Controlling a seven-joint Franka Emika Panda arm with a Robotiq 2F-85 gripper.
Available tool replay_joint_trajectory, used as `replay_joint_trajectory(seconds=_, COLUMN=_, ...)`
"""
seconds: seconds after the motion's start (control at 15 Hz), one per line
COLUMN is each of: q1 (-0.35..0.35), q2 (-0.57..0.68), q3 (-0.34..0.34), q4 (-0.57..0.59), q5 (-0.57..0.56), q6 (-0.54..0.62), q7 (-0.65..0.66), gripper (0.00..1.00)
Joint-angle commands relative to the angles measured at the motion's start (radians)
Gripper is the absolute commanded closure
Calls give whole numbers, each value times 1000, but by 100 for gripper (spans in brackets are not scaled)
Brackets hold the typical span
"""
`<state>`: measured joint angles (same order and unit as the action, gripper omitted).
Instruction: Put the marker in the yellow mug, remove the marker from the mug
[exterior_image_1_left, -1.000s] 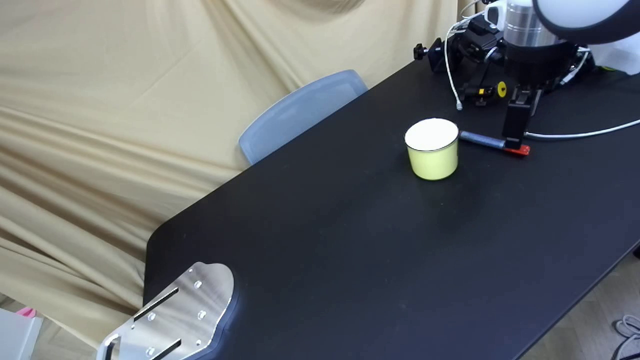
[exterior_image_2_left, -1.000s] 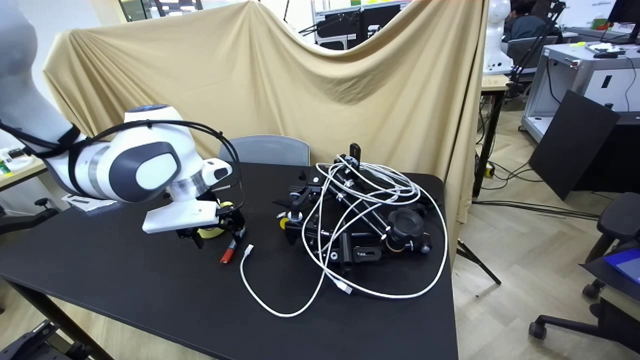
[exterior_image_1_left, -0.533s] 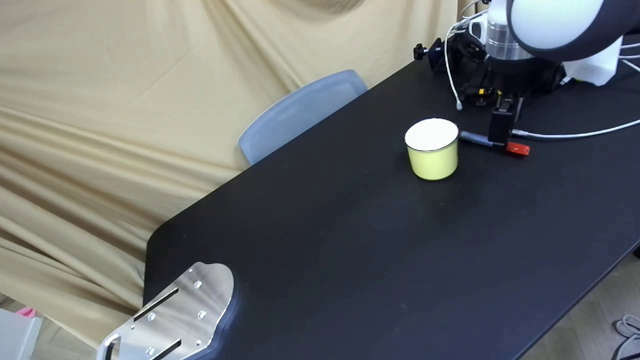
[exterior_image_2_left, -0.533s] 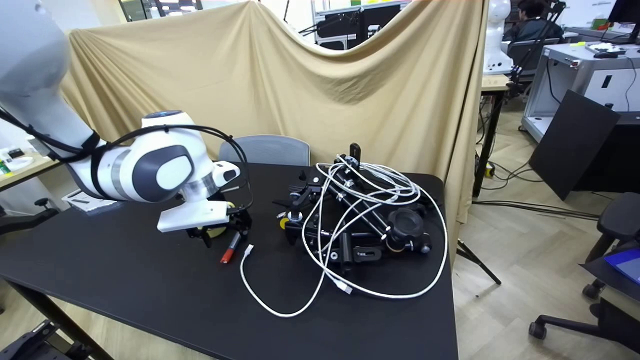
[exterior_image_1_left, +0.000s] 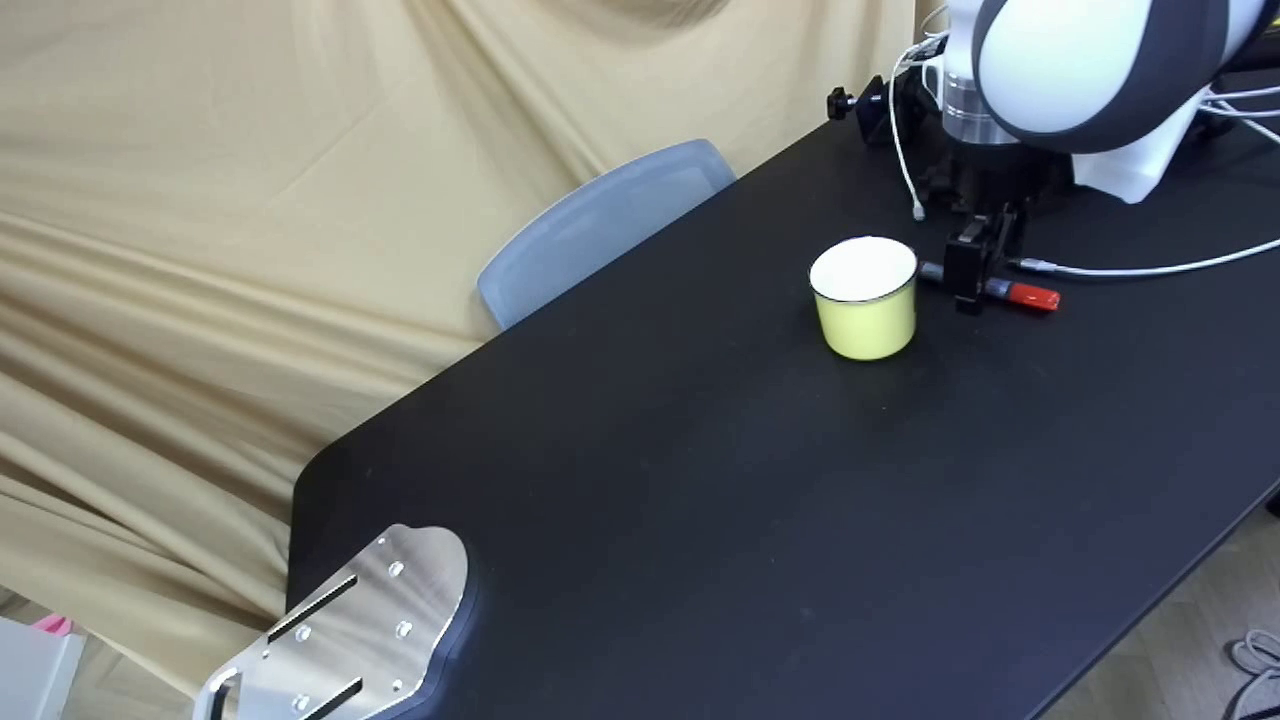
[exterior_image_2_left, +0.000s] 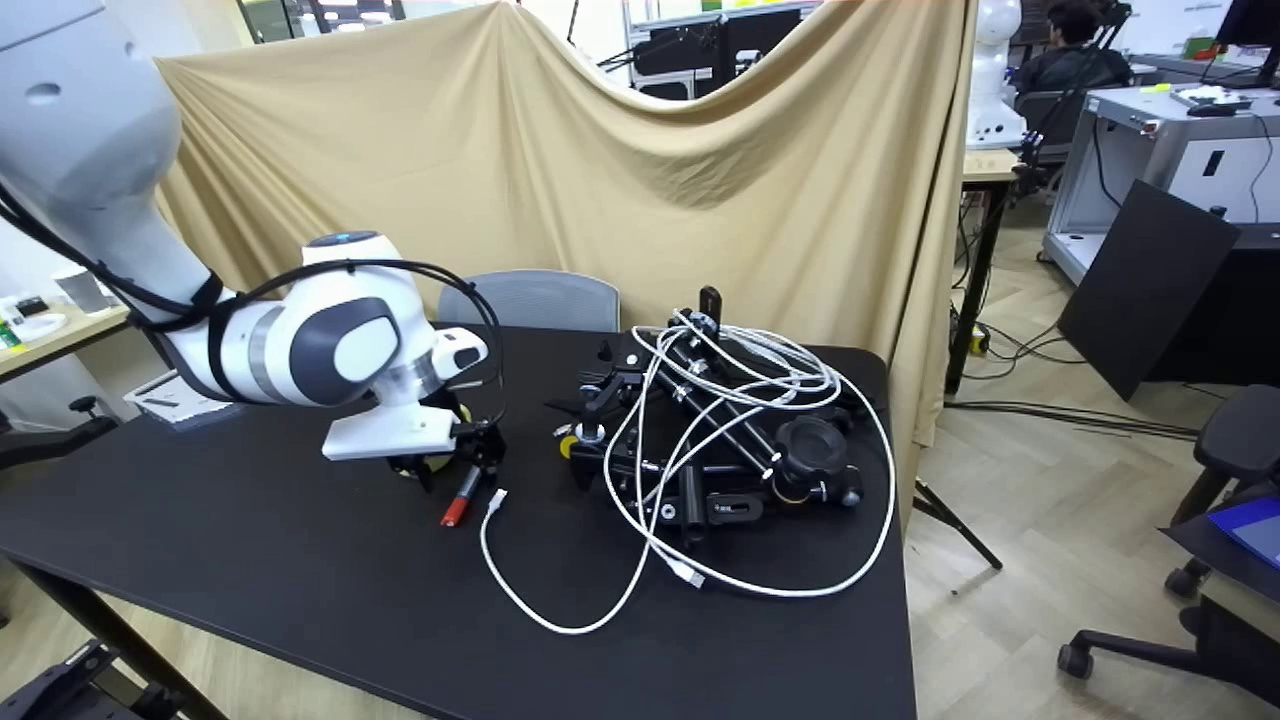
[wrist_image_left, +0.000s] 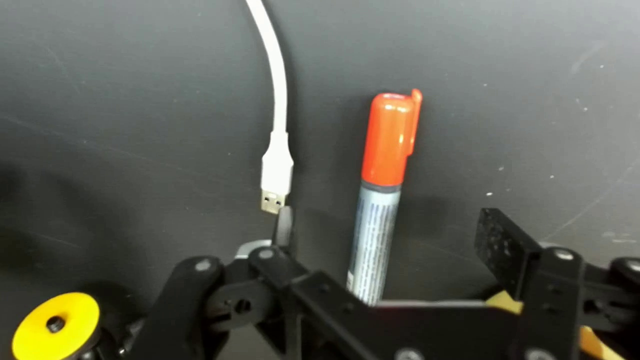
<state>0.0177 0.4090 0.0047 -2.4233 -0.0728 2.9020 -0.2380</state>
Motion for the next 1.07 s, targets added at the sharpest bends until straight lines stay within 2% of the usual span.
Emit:
replay_joint_trajectory(seconds=0.0, q1=17, q2=40, q3=-8, q4=41, q5=-18, q6=5, q7=71, gripper=40)
replay_joint_trajectory(seconds=0.47, q1=16, q2=38, q3=-9, q4=51, q5=-16, q6=16, q7=86, gripper=89)
replay_joint_trajectory(seconds=0.6, q1=12, q2=34, q3=-13, q4=52, q5=-15, q6=19, q7=87, gripper=99)
replay_joint_trajectory(seconds=0.67, q1=6, q2=31, q3=-12, q4=51, q5=-11, q6=18, q7=85, gripper=95)
replay_joint_trajectory(seconds=1.0, q1=35, q2=-60, q3=-79, q4=27, q5=-67, q6=-48, q7=96, gripper=95)
